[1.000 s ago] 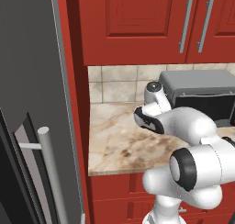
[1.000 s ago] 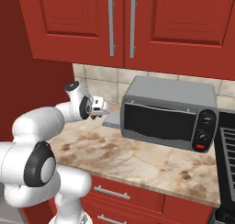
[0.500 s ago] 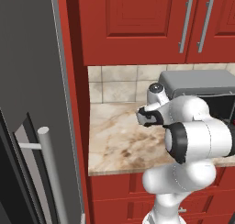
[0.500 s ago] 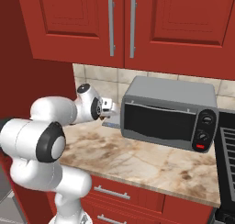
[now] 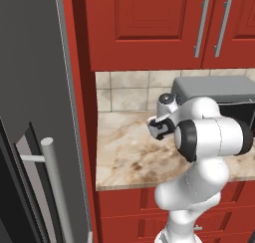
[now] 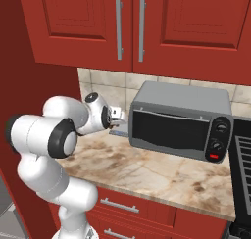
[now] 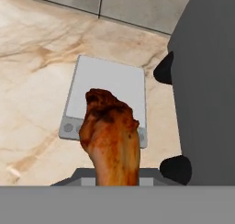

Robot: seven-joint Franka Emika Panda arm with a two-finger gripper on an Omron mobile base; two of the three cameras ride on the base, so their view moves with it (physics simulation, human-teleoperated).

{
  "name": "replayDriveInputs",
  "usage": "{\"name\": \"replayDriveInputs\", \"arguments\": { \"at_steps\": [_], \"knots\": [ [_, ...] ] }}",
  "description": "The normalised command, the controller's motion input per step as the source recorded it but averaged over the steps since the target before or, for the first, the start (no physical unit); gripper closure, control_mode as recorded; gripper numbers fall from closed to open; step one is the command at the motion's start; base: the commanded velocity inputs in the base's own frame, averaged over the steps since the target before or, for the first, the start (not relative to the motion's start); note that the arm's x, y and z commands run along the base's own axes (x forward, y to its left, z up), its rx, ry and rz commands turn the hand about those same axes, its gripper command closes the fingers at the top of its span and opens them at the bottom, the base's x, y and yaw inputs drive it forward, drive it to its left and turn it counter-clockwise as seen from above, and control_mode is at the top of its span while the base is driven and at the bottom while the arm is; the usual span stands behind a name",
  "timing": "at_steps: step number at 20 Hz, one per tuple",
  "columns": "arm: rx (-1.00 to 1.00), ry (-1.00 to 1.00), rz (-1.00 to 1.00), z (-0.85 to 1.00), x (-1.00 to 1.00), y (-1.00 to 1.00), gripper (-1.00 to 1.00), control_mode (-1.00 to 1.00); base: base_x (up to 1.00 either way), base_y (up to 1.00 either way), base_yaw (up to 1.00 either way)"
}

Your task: Take the chicken drumstick from the fridge and place it on the digital scale on the counter by the fridge. Wait a few seconds for a reading, then move it to the plate on the dining counter.

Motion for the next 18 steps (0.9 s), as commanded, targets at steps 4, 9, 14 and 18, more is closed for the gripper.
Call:
{"name": "replayDriveInputs", "arguments": {
  "at_steps": [4, 9, 14, 18],
  "knots": [
    [0.00, 0.00, 0.00, -0.18, 0.32, 0.00, 1.00, -1.00, 0.00, 0.00, 0.00],
    [0.00, 0.00, 0.00, -0.08, 0.27, 0.00, 1.00, -1.00, 0.00, 0.00, 0.00],
    [0.00, 0.00, 0.00, -0.11, 0.25, 0.00, 1.00, -1.00, 0.00, 0.00, 0.00],
    [0.00, 0.00, 0.00, -0.17, 0.28, 0.00, 1.00, -1.00, 0.00, 0.00, 0.00]
  ]
}}
